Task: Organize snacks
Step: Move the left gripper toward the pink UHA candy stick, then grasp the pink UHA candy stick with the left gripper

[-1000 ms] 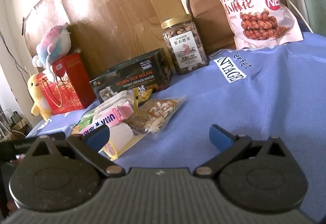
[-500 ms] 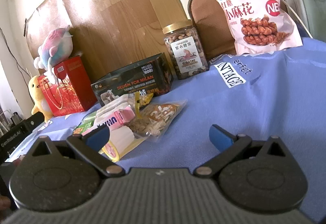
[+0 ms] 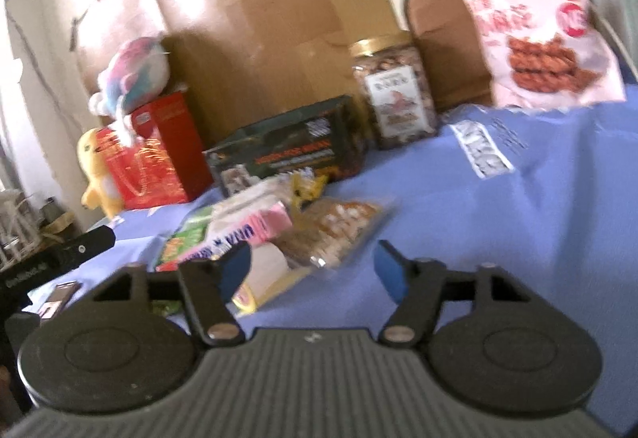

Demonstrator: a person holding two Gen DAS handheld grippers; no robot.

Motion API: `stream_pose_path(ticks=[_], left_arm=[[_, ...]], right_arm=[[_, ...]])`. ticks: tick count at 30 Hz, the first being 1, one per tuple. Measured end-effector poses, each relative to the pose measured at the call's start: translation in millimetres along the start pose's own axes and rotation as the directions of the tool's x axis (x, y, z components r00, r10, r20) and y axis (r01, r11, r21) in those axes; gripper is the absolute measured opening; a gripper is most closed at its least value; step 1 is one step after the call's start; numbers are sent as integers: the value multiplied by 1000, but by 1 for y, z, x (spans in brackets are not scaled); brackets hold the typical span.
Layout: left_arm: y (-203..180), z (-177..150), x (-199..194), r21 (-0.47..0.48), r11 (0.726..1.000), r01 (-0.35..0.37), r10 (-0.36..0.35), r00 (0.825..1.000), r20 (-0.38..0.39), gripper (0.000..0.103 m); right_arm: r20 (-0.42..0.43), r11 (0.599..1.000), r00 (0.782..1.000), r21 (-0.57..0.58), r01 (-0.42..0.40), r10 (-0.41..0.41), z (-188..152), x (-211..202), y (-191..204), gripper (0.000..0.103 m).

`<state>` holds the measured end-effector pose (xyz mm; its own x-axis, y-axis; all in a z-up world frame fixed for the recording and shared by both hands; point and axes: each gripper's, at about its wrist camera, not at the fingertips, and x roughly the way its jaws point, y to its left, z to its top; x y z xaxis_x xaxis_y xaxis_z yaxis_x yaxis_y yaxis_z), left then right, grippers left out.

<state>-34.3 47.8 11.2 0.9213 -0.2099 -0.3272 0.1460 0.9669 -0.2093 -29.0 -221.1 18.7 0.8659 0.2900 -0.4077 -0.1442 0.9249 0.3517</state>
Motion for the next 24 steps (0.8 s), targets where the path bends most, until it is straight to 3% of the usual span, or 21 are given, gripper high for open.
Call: stream_pose_path(ticks=[2, 6, 9, 12, 15, 18, 24], left_arm=[[3, 9, 7, -29, 996, 84, -86, 994, -62, 85], [6, 15, 32, -129, 975, 183, -206, 958, -200, 62], [10, 12, 49, -189, 964, 188, -236, 931, -280, 60], [9, 8, 58, -200, 963, 179, -237, 918, -318, 60], [9, 3, 68, -238, 950, 201, -280, 885, -372, 53], [6, 1, 69, -222, 957, 186, -258, 894, -366, 46], [4, 19, 69, -220, 955, 197, -262, 909, -323, 46]], right_arm=[[-18, 999, 999, -33, -41, 41, 11, 10, 1, 61], [-93, 989, 989, -88, -123, 115, 22, 36, 4, 59], [-119, 982, 983, -114, -150, 136, 23, 49, 7, 57], [-138, 971, 979, -163, -172, 150, 24, 57, 13, 56], [-192, 962, 966, -176, -209, 175, 20, 67, 14, 42], [-183, 960, 969, -194, -202, 167, 13, 64, 16, 36], [-114, 960, 982, -219, -172, 149, 18, 52, 22, 32]])
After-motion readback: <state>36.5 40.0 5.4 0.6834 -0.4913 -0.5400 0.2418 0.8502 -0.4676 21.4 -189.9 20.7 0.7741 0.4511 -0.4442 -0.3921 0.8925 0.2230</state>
